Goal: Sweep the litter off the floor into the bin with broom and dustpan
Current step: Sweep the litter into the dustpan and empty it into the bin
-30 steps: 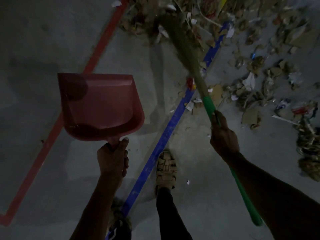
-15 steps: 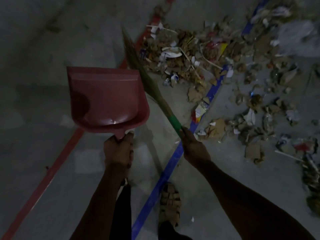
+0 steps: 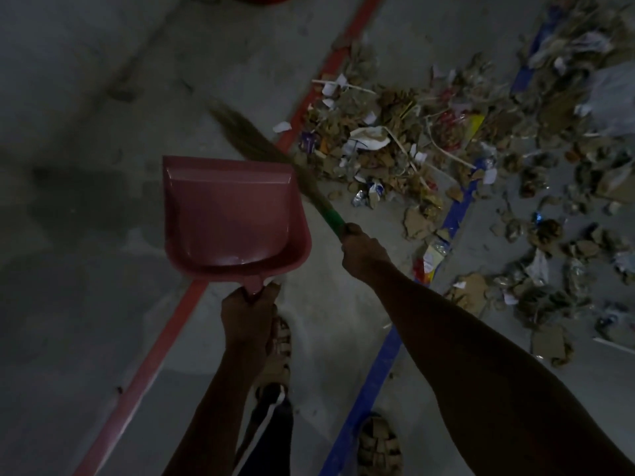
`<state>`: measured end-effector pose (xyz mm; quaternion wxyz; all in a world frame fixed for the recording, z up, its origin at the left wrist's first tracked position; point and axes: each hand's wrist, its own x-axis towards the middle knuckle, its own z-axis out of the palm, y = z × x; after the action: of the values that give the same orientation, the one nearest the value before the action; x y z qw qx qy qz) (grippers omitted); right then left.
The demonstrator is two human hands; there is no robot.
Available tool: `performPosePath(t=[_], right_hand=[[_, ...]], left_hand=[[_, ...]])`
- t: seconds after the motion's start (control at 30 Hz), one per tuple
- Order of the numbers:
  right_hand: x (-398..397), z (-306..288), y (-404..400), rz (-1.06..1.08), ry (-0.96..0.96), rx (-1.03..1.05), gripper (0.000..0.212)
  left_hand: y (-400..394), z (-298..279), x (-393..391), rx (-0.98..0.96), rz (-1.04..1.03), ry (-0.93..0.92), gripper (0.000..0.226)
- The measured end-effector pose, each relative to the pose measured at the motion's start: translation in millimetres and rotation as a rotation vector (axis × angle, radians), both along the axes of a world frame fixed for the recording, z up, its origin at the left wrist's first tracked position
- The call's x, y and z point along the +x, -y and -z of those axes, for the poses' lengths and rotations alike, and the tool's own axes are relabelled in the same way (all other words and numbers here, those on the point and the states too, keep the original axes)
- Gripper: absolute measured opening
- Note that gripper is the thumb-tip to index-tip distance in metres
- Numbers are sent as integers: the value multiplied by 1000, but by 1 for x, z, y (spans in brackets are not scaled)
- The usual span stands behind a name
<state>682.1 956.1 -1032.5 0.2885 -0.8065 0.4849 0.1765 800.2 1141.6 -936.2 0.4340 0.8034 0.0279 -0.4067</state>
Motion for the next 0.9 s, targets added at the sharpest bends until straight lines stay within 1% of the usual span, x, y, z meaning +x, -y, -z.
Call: performPosePath(t=[0.1, 0.23, 0.33, 0.43, 0.5, 0.6, 0.67, 0.73, 0.83, 0.9], right_hand=[[4, -2, 26, 160, 41, 6, 48], [-6, -10, 59, 417, 52, 46, 46], [-24, -12, 74, 520, 68, 52, 44], [-49, -8, 84, 712, 59, 51, 38], [-68, -6, 89, 799, 33, 38, 34], [-103, -9, 99, 860, -1, -42, 35], [-127, -16, 104, 864, -27, -125, 39], [-150, -28, 106, 805, -59, -228, 38], [-180, -49, 103, 635, -88, -354, 36], [-192, -60, 94, 569, -51, -398, 39]], left_hand=[[14, -1, 20, -11, 26, -1, 35], [35, -4, 35, -51, 44, -24, 31], [49, -5, 39, -56, 69, -40, 27], [57, -2, 37, -62, 129, -44, 29], [58, 3, 34, -42, 160, -47, 30], [59, 10, 27, 18, 196, -67, 33], [59, 11, 20, 13, 213, -73, 32], [60, 9, 12, -4, 236, -71, 30], [58, 3, 0, -11, 257, -75, 30], [56, 0, -7, -14, 254, -88, 33]])
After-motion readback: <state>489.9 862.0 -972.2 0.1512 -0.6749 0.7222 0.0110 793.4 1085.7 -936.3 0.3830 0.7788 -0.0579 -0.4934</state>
